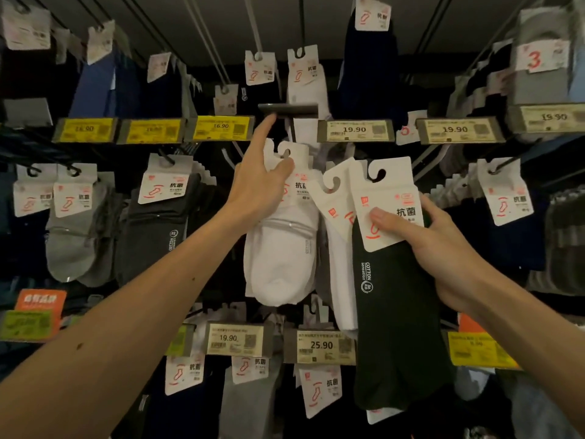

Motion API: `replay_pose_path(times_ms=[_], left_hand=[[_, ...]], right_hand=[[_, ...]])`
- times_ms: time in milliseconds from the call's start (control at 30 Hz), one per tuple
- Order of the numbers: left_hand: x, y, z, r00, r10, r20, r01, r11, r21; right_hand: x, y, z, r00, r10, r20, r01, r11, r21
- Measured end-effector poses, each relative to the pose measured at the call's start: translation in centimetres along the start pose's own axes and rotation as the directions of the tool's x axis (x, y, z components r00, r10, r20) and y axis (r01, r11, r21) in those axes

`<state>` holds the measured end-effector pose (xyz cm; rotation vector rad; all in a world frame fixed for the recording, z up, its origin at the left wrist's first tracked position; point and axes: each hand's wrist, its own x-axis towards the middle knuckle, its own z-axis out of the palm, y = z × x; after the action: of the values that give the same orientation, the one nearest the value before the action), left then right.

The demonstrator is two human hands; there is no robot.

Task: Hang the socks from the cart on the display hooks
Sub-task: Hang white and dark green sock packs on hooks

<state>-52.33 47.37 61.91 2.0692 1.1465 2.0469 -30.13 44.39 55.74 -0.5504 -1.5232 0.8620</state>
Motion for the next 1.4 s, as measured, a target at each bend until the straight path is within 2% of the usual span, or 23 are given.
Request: replay_pose_path(times_ms=[100, 267, 500, 700, 833, 967, 1033, 1100, 1133, 1200, 1233, 1267, 1333, 1400], left_hand=[[0.8, -0.4, 0.1, 0.999, 0.026, -0.02, -0.026, 1.0, -0.013], [2.7, -0.4, -0.1, 0.999, -0.049, -0.022, 0.048, 0.999, -0.018], [3.2, -0.3, -0.8, 0.99, -0.121, 0.071, 0.113, 0.988, 0.106], [2.3, -1.2, 0.4, 1.0, -0.012, 0.013, 0.009, 0.975, 0.221], [1.9, -1.4, 0.4, 1.0, 0.026, 0.0, -0.024, 0.928, 0.372], [0.1, -1.1, -0.1, 0.999, 0.0, -0.046, 0.023, 0.869, 0.495], [-2.4, -0.8, -0.3, 0.987, 0.136, -0.084, -0.068, 0.831, 0.552], [-5.0, -0.6, -0.4, 0.953, 0.28, -0.111, -0.191, 0.847, 0.496], [-6.1, -0.3, -0.4, 0.958, 0.255, -0.132, -0.186, 0.901, 0.391], [-7.8, 0.9, -0.2, 0.993, 0.013, -0.121, -0.011, 1.0, 0.018], [-8.3, 1.6, -0.1, 0.988, -0.133, -0.079, 0.119, 0.979, -0.167], [-8.8, 2.2, 0.0, 0.972, -0.234, -0.005, 0.224, 0.937, -0.27], [-9.5, 2.8, 0.2, 0.951, -0.281, 0.128, 0.307, 0.901, -0.307], [-9.8, 2.7, 0.4, 0.953, -0.265, 0.145, 0.297, 0.904, -0.306]], right_hand=[[0.1, 0.3, -0.1, 1.0, 0.004, 0.012, -0.004, 1.0, -0.002], [0.5, 0.3, -0.6, 0.999, -0.012, 0.031, 0.012, 1.0, -0.005], [0.1, 0.3, -0.6, 0.998, -0.024, 0.06, 0.025, 1.0, -0.015], [0.2, 0.2, 0.1, 0.998, -0.038, 0.051, 0.038, 0.999, 0.01], [0.3, 0.5, 0.7, 0.999, -0.012, 0.041, 0.011, 1.0, 0.023], [-0.2, 0.9, 0.7, 0.999, 0.032, 0.043, -0.033, 0.999, 0.025], [-0.5, 1.0, 0.6, 0.999, 0.034, 0.034, -0.035, 0.999, 0.023], [-0.8, 1.1, 0.7, 0.999, 0.031, 0.025, -0.032, 0.998, 0.051], [-0.9, 1.1, 0.8, 0.999, 0.029, 0.025, -0.031, 0.997, 0.068], [-1.0, 1.1, 1.0, 0.999, 0.022, 0.026, -0.024, 0.994, 0.105], [-1.1, 1.1, 1.2, 0.999, 0.019, 0.029, -0.022, 0.993, 0.12], [-1.1, 1.1, 1.5, 0.999, 0.017, 0.032, -0.021, 0.991, 0.13], [-1.2, 1.2, 2.0, 0.999, 0.017, 0.04, -0.022, 0.99, 0.143], [-1.3, 1.4, 2.4, 0.998, 0.016, 0.055, -0.024, 0.988, 0.153]])
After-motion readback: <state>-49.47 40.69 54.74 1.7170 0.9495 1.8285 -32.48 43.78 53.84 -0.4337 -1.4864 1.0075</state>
